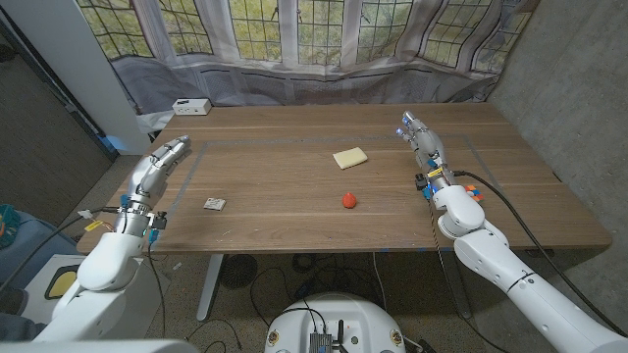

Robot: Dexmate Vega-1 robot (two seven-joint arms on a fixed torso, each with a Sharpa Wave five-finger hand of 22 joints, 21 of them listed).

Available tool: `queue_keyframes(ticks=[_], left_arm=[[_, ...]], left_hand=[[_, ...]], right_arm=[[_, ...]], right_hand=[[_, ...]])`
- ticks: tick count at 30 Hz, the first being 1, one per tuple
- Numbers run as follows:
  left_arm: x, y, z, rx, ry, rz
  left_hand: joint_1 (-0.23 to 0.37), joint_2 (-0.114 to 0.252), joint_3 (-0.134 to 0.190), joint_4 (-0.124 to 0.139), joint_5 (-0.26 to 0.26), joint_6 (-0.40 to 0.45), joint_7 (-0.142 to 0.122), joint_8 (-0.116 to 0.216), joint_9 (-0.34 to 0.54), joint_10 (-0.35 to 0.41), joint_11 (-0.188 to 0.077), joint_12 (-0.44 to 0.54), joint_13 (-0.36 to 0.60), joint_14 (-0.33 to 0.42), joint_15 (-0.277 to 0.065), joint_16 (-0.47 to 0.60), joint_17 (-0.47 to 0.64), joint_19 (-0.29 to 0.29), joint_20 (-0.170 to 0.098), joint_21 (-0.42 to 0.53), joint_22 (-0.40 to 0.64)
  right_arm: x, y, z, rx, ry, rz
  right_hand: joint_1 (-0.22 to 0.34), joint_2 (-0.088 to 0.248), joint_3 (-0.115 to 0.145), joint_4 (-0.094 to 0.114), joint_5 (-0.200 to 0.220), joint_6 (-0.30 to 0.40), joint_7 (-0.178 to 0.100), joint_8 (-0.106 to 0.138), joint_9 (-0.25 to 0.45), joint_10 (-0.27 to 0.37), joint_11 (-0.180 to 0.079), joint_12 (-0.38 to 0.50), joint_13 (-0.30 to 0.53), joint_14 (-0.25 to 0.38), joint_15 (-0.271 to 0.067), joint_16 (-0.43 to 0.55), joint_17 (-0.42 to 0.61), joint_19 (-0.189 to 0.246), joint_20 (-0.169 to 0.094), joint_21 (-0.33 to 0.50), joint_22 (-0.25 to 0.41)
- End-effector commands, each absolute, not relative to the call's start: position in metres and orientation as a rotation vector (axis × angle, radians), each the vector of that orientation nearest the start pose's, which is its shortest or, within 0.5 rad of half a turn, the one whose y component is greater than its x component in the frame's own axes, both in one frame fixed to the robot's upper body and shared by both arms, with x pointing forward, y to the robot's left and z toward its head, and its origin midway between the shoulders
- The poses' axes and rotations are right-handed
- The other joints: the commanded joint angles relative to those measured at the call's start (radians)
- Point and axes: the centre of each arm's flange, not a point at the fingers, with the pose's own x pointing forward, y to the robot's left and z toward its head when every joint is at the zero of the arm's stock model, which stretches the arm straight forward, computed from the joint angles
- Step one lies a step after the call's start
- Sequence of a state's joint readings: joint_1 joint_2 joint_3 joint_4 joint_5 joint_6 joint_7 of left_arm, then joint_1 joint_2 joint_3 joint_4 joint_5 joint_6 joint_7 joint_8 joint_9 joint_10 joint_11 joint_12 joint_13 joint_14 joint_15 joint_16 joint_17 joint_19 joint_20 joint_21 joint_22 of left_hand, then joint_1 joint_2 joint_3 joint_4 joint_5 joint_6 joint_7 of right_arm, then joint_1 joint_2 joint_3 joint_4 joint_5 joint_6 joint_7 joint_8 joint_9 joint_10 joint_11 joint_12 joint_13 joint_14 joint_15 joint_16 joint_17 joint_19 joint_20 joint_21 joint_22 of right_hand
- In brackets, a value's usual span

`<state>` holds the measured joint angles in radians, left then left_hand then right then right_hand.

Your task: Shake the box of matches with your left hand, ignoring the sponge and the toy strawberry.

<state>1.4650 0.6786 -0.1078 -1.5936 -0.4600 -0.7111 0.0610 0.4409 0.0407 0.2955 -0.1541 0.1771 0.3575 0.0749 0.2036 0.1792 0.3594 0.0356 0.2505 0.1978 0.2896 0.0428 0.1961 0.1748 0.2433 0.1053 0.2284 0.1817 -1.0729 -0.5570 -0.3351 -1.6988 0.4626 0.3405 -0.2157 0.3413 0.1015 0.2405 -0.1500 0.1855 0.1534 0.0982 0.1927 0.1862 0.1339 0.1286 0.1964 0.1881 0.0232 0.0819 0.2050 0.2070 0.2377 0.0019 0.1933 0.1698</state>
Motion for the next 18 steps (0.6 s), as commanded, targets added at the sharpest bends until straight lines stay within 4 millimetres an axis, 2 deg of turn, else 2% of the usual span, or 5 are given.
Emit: queue_keyframes(ticks=[1, 13, 18], left_arm=[[0.451, 0.471, -0.097, 0.243, -0.883, 0.145], [0.46, 0.497, -0.096, 0.271, -0.897, 0.246], [0.463, 0.5, -0.092, 0.319, -0.895, 0.266]], left_hand=[[0.0, -0.015, -0.005, 0.003, -0.003, 0.006, -0.004, -0.005, 0.003, 0.005, -0.002, -0.006, 0.004, 0.011, 0.005, 0.001, 0.003, 0.013, 0.003, 0.002, 0.002], [-0.003, -0.021, -0.008, 0.004, -0.001, 0.015, -0.004, -0.004, 0.003, 0.012, -0.003, -0.006, 0.005, 0.02, 0.0, 0.002, 0.003, 0.019, 0.005, 0.001, 0.002], [-0.002, -0.023, -0.008, 0.004, 0.0, 0.018, -0.004, -0.004, 0.003, 0.017, -0.005, -0.005, 0.005, 0.025, -0.001, 0.003, 0.003, 0.022, 0.004, 0.001, 0.002]], right_arm=[[0.557, -0.238, -0.019, -0.041, -0.78, 0.15], [0.549, -0.234, -0.02, -0.061, -0.776, 0.123], [0.548, -0.233, -0.02, -0.061, -0.775, 0.113]], right_hand=[[0.004, -0.006, 0.004, 0.004, -0.001, 0.012, -0.002, 0.003, 0.002, 0.006, -0.004, 0.002, 0.003, 0.005, 0.001, 0.003, 0.002, 0.004, 0.0, 0.001, 0.002], [0.006, -0.006, 0.004, 0.004, -0.001, 0.013, 0.002, 0.003, 0.002, 0.008, 0.0, 0.003, 0.003, 0.007, 0.004, 0.004, 0.002, 0.006, 0.005, 0.002, 0.002], [0.006, -0.006, 0.004, 0.005, -0.001, 0.013, 0.001, 0.003, 0.002, 0.008, 0.0, 0.002, 0.003, 0.006, 0.004, 0.004, 0.002, 0.005, 0.005, 0.002, 0.002]])
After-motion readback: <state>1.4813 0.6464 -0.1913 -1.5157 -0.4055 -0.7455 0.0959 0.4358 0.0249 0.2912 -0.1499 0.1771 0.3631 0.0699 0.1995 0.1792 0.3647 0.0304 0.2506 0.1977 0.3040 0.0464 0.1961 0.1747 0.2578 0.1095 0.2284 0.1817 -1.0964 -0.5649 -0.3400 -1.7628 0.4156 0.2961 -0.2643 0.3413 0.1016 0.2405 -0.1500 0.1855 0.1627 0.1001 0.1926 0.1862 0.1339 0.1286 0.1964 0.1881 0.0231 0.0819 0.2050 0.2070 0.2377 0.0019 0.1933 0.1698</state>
